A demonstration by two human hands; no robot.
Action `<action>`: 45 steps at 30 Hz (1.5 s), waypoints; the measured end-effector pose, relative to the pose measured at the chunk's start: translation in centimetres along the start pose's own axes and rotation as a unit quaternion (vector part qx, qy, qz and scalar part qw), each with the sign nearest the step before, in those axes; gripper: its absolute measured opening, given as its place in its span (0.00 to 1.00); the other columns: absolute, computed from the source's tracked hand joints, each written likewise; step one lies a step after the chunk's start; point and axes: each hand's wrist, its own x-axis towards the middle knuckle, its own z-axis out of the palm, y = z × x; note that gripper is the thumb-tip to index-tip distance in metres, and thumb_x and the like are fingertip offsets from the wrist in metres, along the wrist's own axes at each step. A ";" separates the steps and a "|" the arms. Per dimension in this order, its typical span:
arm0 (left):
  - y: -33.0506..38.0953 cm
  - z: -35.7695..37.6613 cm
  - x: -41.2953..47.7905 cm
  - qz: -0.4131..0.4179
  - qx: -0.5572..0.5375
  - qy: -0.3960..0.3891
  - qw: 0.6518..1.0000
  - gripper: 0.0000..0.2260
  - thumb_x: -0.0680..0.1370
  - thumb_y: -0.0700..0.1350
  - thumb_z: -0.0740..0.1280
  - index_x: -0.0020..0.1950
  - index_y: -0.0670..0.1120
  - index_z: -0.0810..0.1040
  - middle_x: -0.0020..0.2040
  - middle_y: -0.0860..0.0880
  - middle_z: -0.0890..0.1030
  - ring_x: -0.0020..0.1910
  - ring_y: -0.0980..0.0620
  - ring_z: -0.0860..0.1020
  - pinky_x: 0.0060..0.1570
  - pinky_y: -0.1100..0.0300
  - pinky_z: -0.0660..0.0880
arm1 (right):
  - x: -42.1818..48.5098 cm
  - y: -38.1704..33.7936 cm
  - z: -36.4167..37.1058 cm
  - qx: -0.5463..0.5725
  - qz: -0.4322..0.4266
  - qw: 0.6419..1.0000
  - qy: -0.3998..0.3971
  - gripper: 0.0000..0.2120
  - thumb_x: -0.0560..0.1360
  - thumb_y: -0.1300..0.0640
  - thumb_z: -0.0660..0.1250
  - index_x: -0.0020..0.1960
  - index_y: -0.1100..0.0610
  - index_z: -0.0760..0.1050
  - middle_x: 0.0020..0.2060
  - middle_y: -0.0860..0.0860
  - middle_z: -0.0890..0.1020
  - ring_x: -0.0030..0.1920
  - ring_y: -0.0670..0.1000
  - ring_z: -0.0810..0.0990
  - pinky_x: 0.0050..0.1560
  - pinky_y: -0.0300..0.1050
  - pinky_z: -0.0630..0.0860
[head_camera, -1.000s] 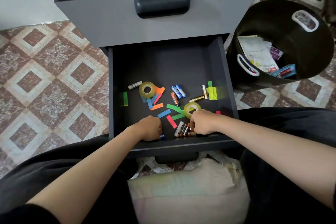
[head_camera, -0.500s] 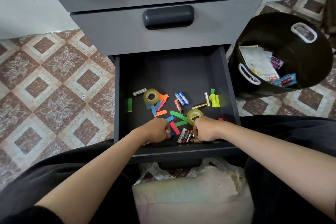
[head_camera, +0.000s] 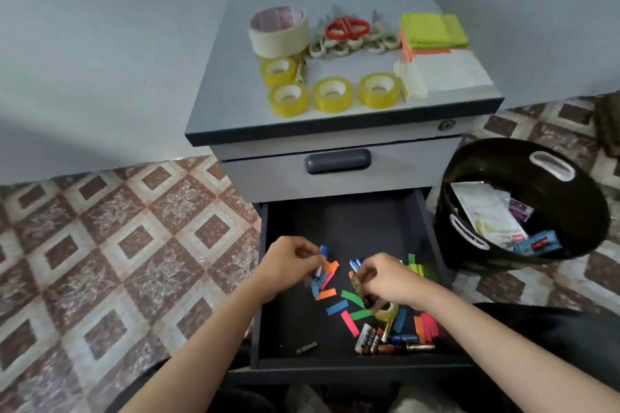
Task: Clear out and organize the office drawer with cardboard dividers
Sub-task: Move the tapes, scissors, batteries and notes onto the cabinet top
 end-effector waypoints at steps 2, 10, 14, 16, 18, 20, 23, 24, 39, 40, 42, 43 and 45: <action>2.4 -1.3 -0.6 0.019 -0.023 0.028 0.999 0.03 0.74 0.39 0.69 0.41 0.45 0.78 0.33 0.50 0.80 0.31 0.56 0.79 0.40 0.60 0.80 | -0.7 -1.1 -0.7 0.068 -0.020 0.997 0.004 0.06 0.74 0.70 0.65 0.43 0.60 0.75 0.37 0.52 0.78 0.37 0.50 0.80 0.35 0.45 0.81; 13.9 -6.7 -2.5 0.151 -0.110 0.110 0.976 0.08 0.75 0.34 0.67 0.48 0.46 0.80 0.30 0.50 0.79 0.27 0.59 0.78 0.32 0.67 0.76 | -4.8 -8.6 -6.5 0.162 -0.162 0.973 0.035 0.10 0.73 0.68 0.68 0.50 0.57 0.74 0.35 0.53 0.73 0.34 0.48 0.76 0.31 0.43 0.80; 19.0 -9.3 -0.7 0.177 -0.074 0.177 0.965 0.07 0.73 0.35 0.70 0.46 0.46 0.79 0.29 0.49 0.79 0.24 0.59 0.76 0.32 0.67 0.77 | -7.4 -13.2 -10.8 0.145 -0.246 0.954 0.091 0.08 0.73 0.66 0.69 0.49 0.57 0.75 0.32 0.53 0.75 0.28 0.47 0.75 0.27 0.40 0.77; 20.9 -10.7 0.9 0.167 -0.037 0.213 0.962 0.08 0.72 0.35 0.71 0.48 0.45 0.79 0.33 0.46 0.80 0.25 0.57 0.76 0.32 0.67 0.78 | -8.1 -14.9 -12.5 0.138 -0.274 0.945 0.114 0.08 0.72 0.66 0.70 0.47 0.56 0.76 0.30 0.51 0.76 0.26 0.46 0.75 0.26 0.40 0.76; 22.5 -11.9 2.5 0.147 -0.010 0.235 0.961 0.09 0.71 0.34 0.71 0.49 0.43 0.80 0.40 0.46 0.80 0.28 0.54 0.79 0.30 0.68 0.77 | -8.6 -16.1 -13.8 0.139 -0.299 0.936 0.125 0.08 0.72 0.66 0.70 0.47 0.56 0.76 0.28 0.50 0.77 0.25 0.46 0.74 0.27 0.41 0.77; 23.6 -12.8 3.8 0.131 0.018 0.241 0.962 0.09 0.70 0.34 0.71 0.48 0.42 0.81 0.42 0.48 0.78 0.30 0.52 0.80 0.29 0.68 0.78 | -8.7 -16.8 -14.7 0.141 -0.314 0.930 0.127 0.07 0.72 0.67 0.70 0.47 0.57 0.76 0.28 0.50 0.77 0.25 0.46 0.75 0.27 0.41 0.77; 24.5 -13.2 5.9 0.116 0.075 0.231 0.963 0.06 0.70 0.33 0.70 0.43 0.42 0.79 0.36 0.45 0.79 0.30 0.50 0.80 0.33 0.65 0.79 | -8.4 -17.4 -15.4 0.137 -0.323 0.928 0.130 0.07 0.72 0.66 0.70 0.46 0.57 0.76 0.28 0.51 0.78 0.26 0.48 0.75 0.29 0.42 0.78; 24.7 -13.2 6.5 0.111 0.101 0.226 0.963 0.05 0.70 0.33 0.70 0.41 0.42 0.79 0.33 0.46 0.79 0.31 0.49 0.80 0.36 0.63 0.79 | -8.3 -17.5 -15.6 0.134 -0.324 0.927 0.131 0.06 0.72 0.66 0.70 0.46 0.57 0.76 0.28 0.51 0.78 0.26 0.48 0.75 0.29 0.42 0.78; 24.3 -11.8 10.2 0.076 0.289 0.227 0.927 0.11 0.65 0.38 0.75 0.43 0.34 0.81 0.40 0.40 0.83 0.39 0.45 0.81 0.41 0.57 0.78 | -6.2 -16.6 -17.1 0.140 -0.309 0.931 0.133 0.06 0.72 0.65 0.70 0.47 0.58 0.76 0.30 0.53 0.78 0.28 0.50 0.76 0.29 0.41 0.78; 24.2 -11.8 10.3 0.079 0.288 0.232 0.926 0.11 0.65 0.39 0.75 0.43 0.34 0.81 0.41 0.39 0.83 0.40 0.45 0.81 0.41 0.57 0.78 | -6.1 -16.7 -17.1 0.135 -0.308 0.932 0.137 0.06 0.72 0.65 0.70 0.48 0.58 0.76 0.30 0.53 0.78 0.28 0.49 0.76 0.29 0.42 0.78; 23.9 -12.0 10.5 0.081 0.277 0.237 0.928 0.12 0.66 0.39 0.76 0.45 0.34 0.81 0.42 0.39 0.83 0.43 0.44 0.82 0.45 0.54 0.79 | -5.7 -17.2 -17.1 0.111 -0.302 0.935 0.149 0.07 0.72 0.65 0.70 0.48 0.58 0.76 0.30 0.53 0.78 0.27 0.50 0.76 0.27 0.41 0.76; 23.8 -12.1 10.6 0.083 0.273 0.240 0.928 0.12 0.66 0.39 0.76 0.45 0.34 0.81 0.43 0.39 0.83 0.44 0.44 0.82 0.46 0.53 0.80 | -5.5 -17.6 -17.1 0.094 -0.297 0.937 0.157 0.07 0.72 0.64 0.71 0.48 0.58 0.76 0.31 0.54 0.78 0.27 0.50 0.76 0.26 0.41 0.75; 23.5 -12.4 10.5 0.092 0.267 0.252 0.926 0.11 0.68 0.41 0.74 0.45 0.34 0.81 0.43 0.39 0.83 0.45 0.44 0.81 0.46 0.54 0.79 | -4.7 -18.7 -17.1 0.067 -0.289 0.939 0.177 0.07 0.72 0.63 0.71 0.48 0.58 0.76 0.33 0.56 0.79 0.27 0.51 0.76 0.25 0.40 0.75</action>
